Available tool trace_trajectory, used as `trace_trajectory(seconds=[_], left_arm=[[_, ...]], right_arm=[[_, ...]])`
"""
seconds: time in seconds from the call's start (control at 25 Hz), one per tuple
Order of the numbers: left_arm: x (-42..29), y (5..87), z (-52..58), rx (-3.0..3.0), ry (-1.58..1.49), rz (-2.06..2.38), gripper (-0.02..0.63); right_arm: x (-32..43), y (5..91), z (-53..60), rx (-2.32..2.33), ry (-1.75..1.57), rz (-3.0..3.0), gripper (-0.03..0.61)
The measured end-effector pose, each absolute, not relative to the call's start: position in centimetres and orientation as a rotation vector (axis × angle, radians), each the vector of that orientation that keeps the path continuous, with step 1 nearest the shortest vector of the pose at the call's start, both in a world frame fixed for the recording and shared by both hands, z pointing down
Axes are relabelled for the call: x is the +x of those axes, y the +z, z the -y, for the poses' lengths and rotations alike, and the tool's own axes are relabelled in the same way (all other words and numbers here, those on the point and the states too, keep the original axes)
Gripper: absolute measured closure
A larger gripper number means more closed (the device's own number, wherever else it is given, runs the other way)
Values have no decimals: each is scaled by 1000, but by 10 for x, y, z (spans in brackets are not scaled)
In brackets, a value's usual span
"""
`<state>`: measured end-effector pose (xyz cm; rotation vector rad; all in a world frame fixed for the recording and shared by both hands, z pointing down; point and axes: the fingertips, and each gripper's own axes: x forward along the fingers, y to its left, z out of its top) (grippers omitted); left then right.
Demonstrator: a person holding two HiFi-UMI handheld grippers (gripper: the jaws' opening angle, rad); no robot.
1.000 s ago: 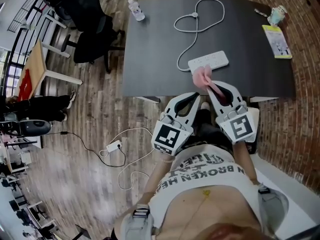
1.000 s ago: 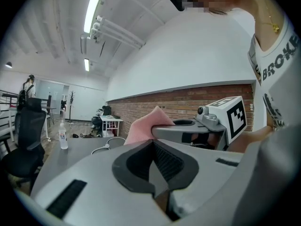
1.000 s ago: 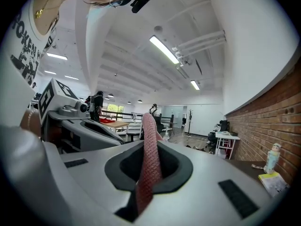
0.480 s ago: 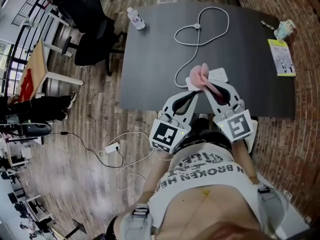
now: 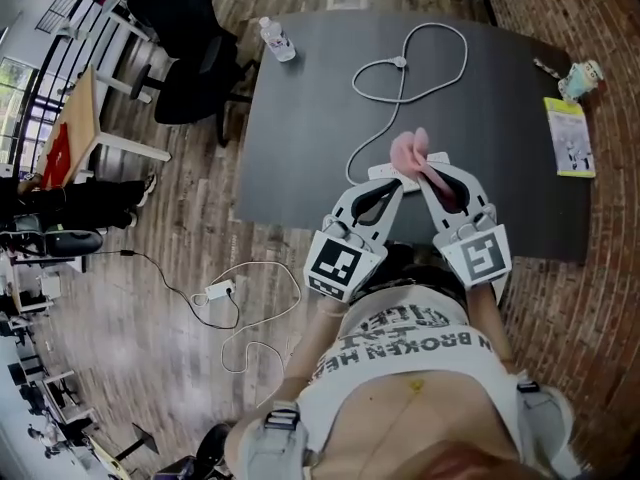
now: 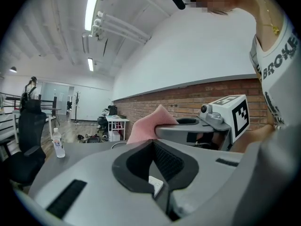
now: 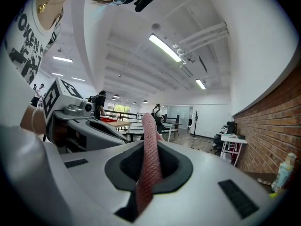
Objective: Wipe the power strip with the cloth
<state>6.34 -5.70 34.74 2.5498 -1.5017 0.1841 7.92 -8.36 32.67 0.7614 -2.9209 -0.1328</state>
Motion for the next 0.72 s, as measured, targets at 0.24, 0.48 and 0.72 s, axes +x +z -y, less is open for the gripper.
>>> trace_trajectory(seconds=[0.24, 0.48, 0.72], left_arm=[[70, 349, 68, 2528, 173, 1530, 606], [74, 345, 68, 2561, 166, 1492, 606], [55, 342, 72, 2593, 157, 1443, 606]], right_arm=[[88, 330, 94, 755, -137, 2919, 561], [86, 331, 93, 782, -113, 2919, 561], [74, 329, 94, 854, -116, 2887, 561]])
